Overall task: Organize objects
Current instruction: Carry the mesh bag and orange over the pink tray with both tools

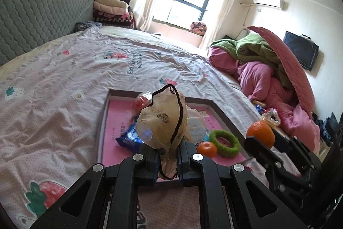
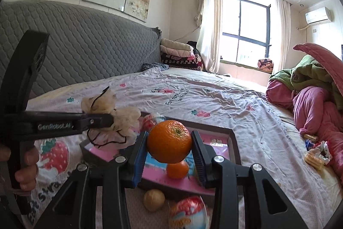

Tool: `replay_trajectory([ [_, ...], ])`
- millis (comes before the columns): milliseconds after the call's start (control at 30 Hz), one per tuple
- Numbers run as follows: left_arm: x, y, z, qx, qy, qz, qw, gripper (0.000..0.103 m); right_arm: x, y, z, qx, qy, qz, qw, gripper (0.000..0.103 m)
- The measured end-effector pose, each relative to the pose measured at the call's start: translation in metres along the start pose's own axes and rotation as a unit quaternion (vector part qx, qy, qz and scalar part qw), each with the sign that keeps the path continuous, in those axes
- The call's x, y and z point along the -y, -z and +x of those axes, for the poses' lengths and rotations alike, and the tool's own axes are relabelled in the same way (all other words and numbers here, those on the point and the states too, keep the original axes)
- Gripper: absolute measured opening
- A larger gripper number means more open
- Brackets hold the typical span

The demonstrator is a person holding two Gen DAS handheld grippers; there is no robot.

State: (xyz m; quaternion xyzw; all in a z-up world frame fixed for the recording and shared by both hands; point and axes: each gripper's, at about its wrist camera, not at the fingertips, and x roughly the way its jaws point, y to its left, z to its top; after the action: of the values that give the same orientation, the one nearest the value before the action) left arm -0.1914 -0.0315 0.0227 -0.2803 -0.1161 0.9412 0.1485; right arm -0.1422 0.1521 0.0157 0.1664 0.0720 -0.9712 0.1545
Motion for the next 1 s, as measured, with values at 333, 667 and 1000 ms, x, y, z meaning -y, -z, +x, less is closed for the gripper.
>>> replay_trajectory([
  [333,-0.023,-0.008,-0.004,0.018,-0.033,-0.014,0.9992,0.013,0.001,-0.011,0.015,0.005,-0.014,0.019,1.0,0.04],
  [667,-0.033,-0.009,-0.002,0.017,-0.05,-0.011,0.9985,0.014,-0.008,-0.027,0.029,0.019,-0.034,0.017,0.999,0.04],
  [1000,-0.034,-0.006,0.005,0.008,-0.065,-0.007,0.9978,0.014,-0.016,-0.021,0.047,-0.005,-0.046,0.012,0.999,0.04],
])
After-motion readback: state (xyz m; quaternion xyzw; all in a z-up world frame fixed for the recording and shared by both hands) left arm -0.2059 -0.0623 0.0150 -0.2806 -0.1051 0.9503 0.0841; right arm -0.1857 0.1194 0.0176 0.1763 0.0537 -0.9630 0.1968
